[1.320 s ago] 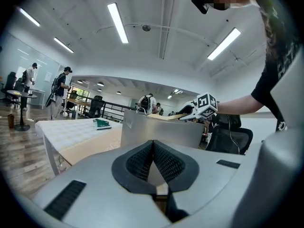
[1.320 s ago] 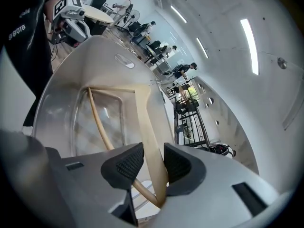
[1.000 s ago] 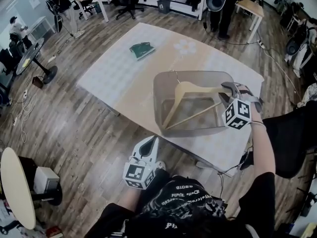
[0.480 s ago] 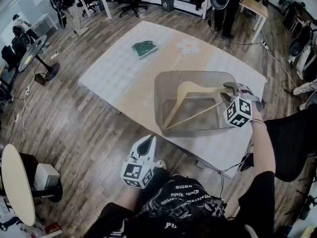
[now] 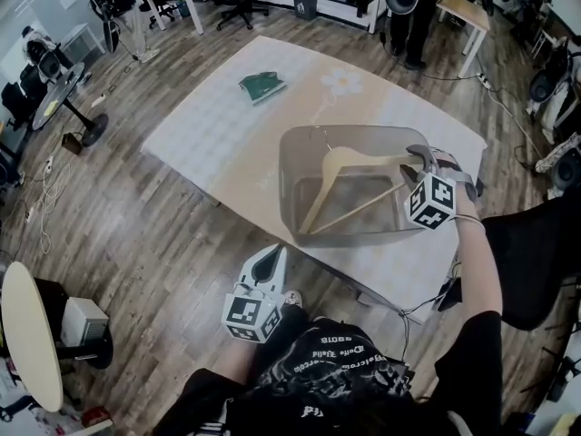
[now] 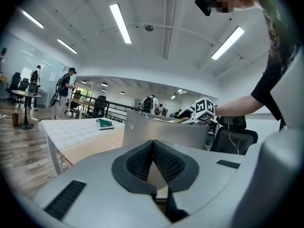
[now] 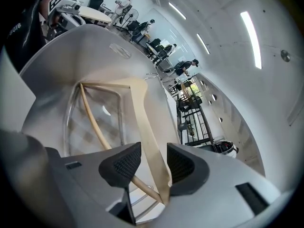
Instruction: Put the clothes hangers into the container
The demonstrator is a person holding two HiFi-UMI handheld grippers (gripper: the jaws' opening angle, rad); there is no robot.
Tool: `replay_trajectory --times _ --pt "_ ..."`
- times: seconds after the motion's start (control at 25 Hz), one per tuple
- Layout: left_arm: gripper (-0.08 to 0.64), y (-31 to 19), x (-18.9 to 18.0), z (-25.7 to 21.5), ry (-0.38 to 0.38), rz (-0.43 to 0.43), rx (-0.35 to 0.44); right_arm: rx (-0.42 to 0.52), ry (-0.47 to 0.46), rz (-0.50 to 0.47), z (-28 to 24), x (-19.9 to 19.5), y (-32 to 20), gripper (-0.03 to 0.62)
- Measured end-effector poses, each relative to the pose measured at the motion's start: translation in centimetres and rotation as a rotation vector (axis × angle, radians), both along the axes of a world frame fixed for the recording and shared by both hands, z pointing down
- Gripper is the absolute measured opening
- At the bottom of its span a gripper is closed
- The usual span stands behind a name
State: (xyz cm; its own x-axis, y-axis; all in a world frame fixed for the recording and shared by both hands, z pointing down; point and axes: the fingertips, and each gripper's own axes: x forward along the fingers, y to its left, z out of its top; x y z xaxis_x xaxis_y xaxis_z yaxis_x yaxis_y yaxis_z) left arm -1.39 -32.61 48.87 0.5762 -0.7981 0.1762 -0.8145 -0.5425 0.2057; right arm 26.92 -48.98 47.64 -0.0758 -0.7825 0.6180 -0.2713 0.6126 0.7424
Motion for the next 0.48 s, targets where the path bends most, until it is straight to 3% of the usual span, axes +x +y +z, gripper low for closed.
replay_trajectory --times 0.24,0.48 --pt "0.02 1.0 0.1 -0.3 0.001 -0.002 0.004 -0.009 -0.021 -0.001 -0.3 -0.4 1.0 0.241" --pt "0.02 2.3 0.3 -1.0 0.008 0.011 0.02 0.03 -0.157 0.016 -2.8 -1.9 2.9 0.265"
